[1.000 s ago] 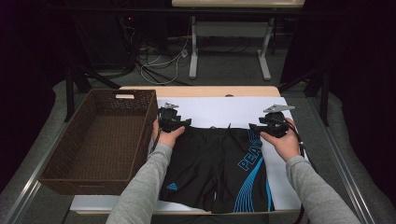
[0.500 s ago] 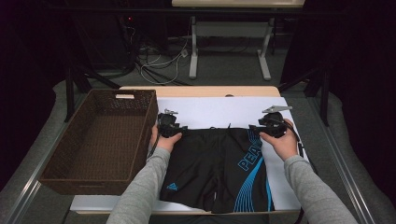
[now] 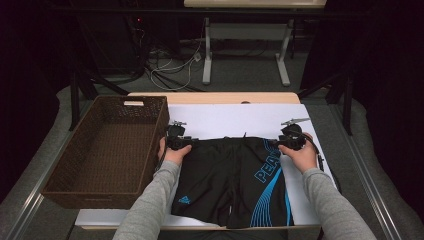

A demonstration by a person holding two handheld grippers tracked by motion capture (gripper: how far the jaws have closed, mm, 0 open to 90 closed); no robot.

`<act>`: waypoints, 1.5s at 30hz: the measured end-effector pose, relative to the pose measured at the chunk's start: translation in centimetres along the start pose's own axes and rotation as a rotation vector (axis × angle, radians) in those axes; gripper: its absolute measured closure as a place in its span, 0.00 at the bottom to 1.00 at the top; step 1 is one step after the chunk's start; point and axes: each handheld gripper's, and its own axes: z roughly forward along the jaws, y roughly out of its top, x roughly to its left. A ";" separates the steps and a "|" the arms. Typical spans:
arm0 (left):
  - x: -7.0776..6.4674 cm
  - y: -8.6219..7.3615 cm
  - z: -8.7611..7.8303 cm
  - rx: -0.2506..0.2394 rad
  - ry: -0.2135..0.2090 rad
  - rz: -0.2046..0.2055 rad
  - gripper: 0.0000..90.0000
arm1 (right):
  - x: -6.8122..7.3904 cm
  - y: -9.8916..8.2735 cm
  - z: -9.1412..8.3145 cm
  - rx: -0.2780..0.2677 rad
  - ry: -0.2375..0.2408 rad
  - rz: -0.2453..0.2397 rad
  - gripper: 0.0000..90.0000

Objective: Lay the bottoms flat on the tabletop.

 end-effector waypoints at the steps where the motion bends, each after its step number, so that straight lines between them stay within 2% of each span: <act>1: -0.1 0.0 0.0 0.002 0.003 -0.001 0.70 | -0.1 -0.1 0.1 0.022 0.011 0.010 0.50; 2: -0.1 0.0 0.0 0.004 0.004 -0.004 0.71 | -0.2 -0.3 0.4 0.029 0.024 0.008 0.50; 5: -0.1 0.0 -0.1 0.014 0.002 -0.006 0.73 | 0.1 -0.3 0.5 0.024 0.010 -0.002 0.53; 9: -0.2 0.0 -0.2 0.021 -0.005 -0.003 0.78 | 0.7 -0.4 0.6 0.016 0.011 -0.045 0.73; 10: -0.2 0.0 -0.2 0.023 -0.007 0.010 0.80 | 0.9 -0.4 0.6 0.014 0.012 -0.055 0.77; 12: -0.4 0.1 -0.2 0.023 -0.004 0.019 0.84 | 1.2 -0.3 0.5 0.018 -0.013 -0.094 0.88; 13: -0.5 0.1 -0.2 0.021 0.000 0.020 0.85 | 1.3 -0.3 0.4 0.020 -0.022 -0.115 0.89; 15: -0.5 0.2 -0.2 0.025 0.002 0.038 0.89 | 1.4 -0.2 0.3 0.020 -0.034 -0.151 0.91; 18: -0.6 0.4 -0.2 0.017 0.022 0.062 0.90 | 1.2 -0.1 -0.2 0.012 -0.044 -0.147 0.91; 20: -0.7 0.5 -0.3 0.001 0.026 0.068 0.91 | 0.9 0.1 -0.8 -0.028 -0.044 -0.123 0.92; 23: -1.0 0.8 -0.3 -0.039 0.031 0.099 0.91 | 0.6 0.5 -1.5 -0.078 -0.046 -0.104 0.92; 28: -1.5 1.8 -0.5 -0.131 0.040 0.124 0.91 | 0.0 1.5 -1.9 -0.086 -0.077 -0.093 0.92; 31: -1.6 2.4 -0.6 -0.158 0.051 0.132 0.91 | -0.3 2.0 -1.6 -0.087 -0.084 -0.084 0.91; 32: -1.5 2.6 -0.6 -0.170 0.057 0.144 0.91 | -0.4 2.2 -1.4 -0.088 -0.087 -0.092 0.91; 35: -1.1 2.9 -0.5 -0.194 0.075 0.140 0.91 | -0.3 2.6 -1.0 -0.093 -0.102 -0.105 0.91; 38: -0.7 3.2 -0.4 -0.182 0.086 0.141 0.91 | 0.1 3.2 -0.6 -0.101 -0.114 -0.096 0.91; 45: -0.1 3.5 0.2 -0.190 0.109 0.140 0.91 | 0.2 4.1 0.5 -0.105 -0.130 -0.107 0.91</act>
